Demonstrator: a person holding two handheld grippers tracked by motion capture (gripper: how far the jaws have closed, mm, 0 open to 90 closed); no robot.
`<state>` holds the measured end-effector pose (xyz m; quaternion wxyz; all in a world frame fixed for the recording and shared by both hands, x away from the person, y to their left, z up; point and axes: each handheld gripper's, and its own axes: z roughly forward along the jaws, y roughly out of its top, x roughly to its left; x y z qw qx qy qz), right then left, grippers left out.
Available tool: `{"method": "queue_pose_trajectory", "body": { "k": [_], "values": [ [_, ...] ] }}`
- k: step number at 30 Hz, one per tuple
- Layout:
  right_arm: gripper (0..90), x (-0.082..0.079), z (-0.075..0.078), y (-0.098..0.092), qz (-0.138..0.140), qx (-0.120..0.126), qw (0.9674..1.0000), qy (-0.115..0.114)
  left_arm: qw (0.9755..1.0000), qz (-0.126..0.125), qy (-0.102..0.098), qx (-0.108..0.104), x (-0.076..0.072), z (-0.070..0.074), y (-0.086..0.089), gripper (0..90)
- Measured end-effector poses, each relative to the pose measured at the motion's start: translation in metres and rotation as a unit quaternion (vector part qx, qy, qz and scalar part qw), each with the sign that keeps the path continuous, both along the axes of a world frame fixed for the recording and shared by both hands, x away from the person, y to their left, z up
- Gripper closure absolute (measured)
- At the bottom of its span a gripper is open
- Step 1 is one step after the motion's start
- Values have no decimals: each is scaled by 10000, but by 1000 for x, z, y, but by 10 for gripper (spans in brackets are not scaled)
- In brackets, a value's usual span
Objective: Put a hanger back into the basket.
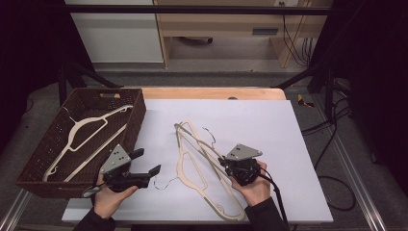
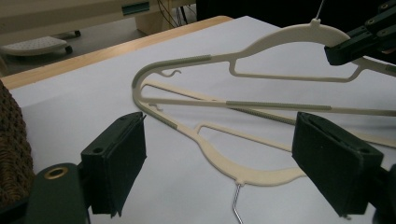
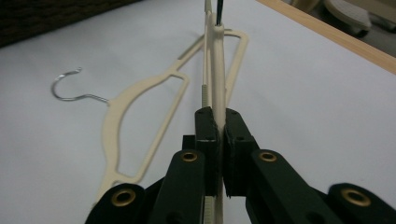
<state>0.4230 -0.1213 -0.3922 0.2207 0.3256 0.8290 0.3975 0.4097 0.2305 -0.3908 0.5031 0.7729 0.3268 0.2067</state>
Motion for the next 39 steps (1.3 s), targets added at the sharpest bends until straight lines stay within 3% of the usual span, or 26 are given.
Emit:
{"method": "queue_pose_trajectory", "body": {
  "k": [3, 7, 8, 9, 10, 11, 15, 18, 25, 29, 37, 39],
  "values": [
    [870, -3, 6, 2, 365, 215, 9991, 99, 9999, -74, -26, 83, -1, 2, -2, 156],
    [870, -9, 11, 10, 895, 346, 9950, 281, 9997, -180, -46, 153, -3, 5, -6, 141],
    [870, -11, 11, 13, 1031, 356, 9935, 331, 9996, -226, -54, 182, -4, 5, -7, 137],
    [870, -14, 11, 20, 1339, 390, 9892, 457, 9994, -272, -49, 220, -4, 5, -9, 133],
    [870, -16, 11, 24, 1476, 399, 9869, 518, 9991, -337, -40, 267, -5, 5, -11, 134],
    [870, -16, 11, 24, 1476, 399, 9869, 518, 9987, -389, -33, 319, -5, 5, -13, 134],
    [870, -23, 11, 37, 1957, 404, 9775, 682, 9961, -708, 27, 519, -7, 2, -22, 171],
    [870, -27, 12, 44, 2153, 395, 9731, 717, 9922, -999, 102, 736, -10, -1, -30, 246],
    [869, -27, 10, 45, 2226, 425, 9711, 754, 9881, -1178, 72, 982, -12, -5, -39, 450],
    [869, -28, 12, 44, 2299, 399, 9696, 733, 9866, -1268, 46, 1027, -12, -5, -42, 612],
    [856, -23, 12, 36, 2337, 428, 9687, 720, 9823, -1390, 53, 1253, -13, -3, -52, 693],
    [833, -22, 12, 34, 2195, 447, 9728, 584, 9819, -1370, 60, 1304, -14, -2, -54, 720]
  ]
}}
